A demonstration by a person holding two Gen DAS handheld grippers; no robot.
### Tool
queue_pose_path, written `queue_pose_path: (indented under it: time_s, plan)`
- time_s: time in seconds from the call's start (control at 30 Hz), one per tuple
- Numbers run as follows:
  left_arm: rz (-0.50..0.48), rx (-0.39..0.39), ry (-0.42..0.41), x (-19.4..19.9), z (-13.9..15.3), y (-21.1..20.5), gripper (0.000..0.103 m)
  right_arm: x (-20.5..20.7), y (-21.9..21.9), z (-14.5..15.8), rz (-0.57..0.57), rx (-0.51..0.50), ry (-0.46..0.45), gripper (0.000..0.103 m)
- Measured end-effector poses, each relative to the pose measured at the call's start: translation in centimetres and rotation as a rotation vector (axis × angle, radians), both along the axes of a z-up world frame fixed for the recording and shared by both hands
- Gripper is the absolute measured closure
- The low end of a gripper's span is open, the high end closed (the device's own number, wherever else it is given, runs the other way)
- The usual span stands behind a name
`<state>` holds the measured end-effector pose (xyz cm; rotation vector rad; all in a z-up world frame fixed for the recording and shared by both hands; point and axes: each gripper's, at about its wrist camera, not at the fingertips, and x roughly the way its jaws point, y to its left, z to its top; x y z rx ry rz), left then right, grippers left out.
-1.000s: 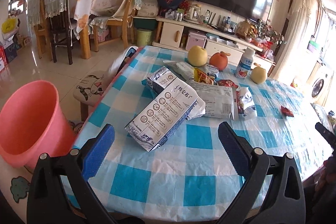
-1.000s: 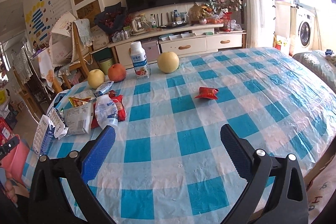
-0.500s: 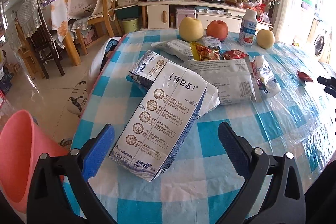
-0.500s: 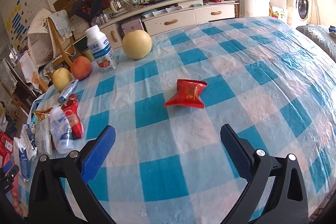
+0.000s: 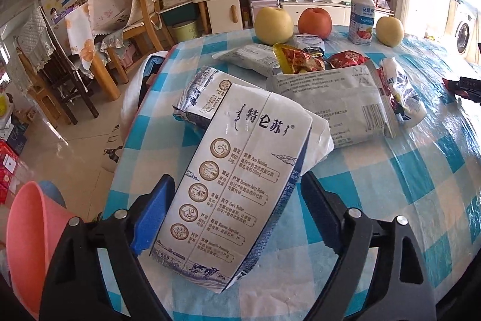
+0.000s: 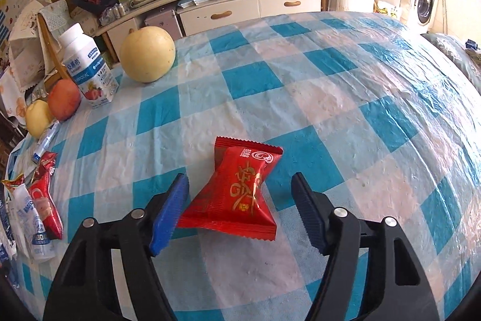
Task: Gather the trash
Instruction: 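Grasp the red candy packet with the right gripper while the left gripper grasps the white milk carton, then carry both items to the pink bucket and open both grippers to drop them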
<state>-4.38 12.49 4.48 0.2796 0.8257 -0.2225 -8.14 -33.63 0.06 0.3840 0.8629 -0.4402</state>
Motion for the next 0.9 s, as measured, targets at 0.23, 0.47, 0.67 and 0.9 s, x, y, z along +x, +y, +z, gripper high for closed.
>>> queue_pose_path:
  time_s: [0.23, 0.47, 0.67, 0.9]
  plan:
    - [0.004, -0.011, -0.014, -0.2, 0.0, -0.4, 0.027, 0.1, 0.1, 0.0, 0.01, -0.019, -0.003, 0.059]
    - [0.01, -0.04, -0.015, -0.6, 0.2, -0.7, 0.031, -0.2, 0.9, 0.4, 0.019, -0.022, -0.016, 0.067]
    - [0.045, -0.122, -0.019, -0.8, 1.0, 0.5, 0.033, -1.1, 2.5, 1.8, 0.033, -0.043, -0.054, 0.067]
    - [0.093, -0.187, -0.059, -1.4, 2.3, 2.2, 0.035, -2.4, 6.7, 3.8, 0.115, -0.045, -0.11, 0.067]
